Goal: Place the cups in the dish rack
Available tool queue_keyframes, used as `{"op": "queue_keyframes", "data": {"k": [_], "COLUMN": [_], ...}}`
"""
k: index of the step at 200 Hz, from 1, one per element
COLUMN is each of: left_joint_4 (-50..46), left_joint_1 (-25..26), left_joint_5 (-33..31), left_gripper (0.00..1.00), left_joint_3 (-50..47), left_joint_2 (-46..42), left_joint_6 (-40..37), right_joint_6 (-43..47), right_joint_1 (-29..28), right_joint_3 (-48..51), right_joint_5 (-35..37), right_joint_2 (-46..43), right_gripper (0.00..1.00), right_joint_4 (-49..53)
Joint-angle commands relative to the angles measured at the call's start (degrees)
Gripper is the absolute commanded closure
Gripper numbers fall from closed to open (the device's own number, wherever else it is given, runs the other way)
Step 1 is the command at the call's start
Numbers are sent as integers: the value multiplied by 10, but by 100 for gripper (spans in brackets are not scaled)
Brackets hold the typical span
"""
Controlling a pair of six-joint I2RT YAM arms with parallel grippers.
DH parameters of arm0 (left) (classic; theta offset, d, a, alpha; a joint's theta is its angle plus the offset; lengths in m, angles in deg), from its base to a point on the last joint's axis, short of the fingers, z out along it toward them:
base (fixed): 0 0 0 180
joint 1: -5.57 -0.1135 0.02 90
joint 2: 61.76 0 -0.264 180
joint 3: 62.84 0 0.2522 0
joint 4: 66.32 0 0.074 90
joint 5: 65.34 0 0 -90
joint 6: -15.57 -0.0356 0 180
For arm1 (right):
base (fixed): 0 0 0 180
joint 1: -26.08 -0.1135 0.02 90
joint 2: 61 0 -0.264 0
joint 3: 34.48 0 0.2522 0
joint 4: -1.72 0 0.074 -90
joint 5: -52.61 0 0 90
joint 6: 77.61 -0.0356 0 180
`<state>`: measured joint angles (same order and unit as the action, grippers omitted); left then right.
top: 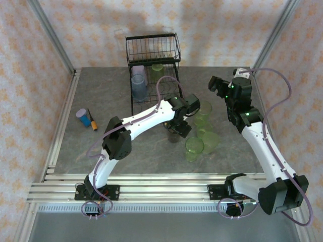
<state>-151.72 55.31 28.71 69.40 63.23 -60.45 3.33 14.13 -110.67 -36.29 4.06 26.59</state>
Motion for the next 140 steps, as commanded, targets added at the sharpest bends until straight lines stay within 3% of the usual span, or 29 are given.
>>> {"op": "queue_keyframes", "data": {"k": [1, 36, 99, 118, 140], "left_joint_4": [-12, 64, 301, 437, 668], "left_joint_1": [-6, -26, -125, -154, -178], "left_joint_5": [0, 7, 109, 115, 102], "left_gripper": [11, 14, 24, 29, 31], "left_joint_3": [7, -57, -273, -361, -488], "left_joint_2": [-26, -126, -351, -427, -512], "left_joint_6": [-4, 3, 44, 66, 94], "right_joint_6": [-6, -13, -38, -67, -154], "right_joint_1": [3, 3, 3, 3, 3], "right_joint_3": [6, -4, -26, -30, -41], "right_joint_5": [9, -18, -76, -122, -230], "right_joint_2": [-14, -13, -14, -11, 2], "right_gripper": [1, 1, 1, 1, 1], "right_joint_4": [-12, -3, 1, -13, -55]}}
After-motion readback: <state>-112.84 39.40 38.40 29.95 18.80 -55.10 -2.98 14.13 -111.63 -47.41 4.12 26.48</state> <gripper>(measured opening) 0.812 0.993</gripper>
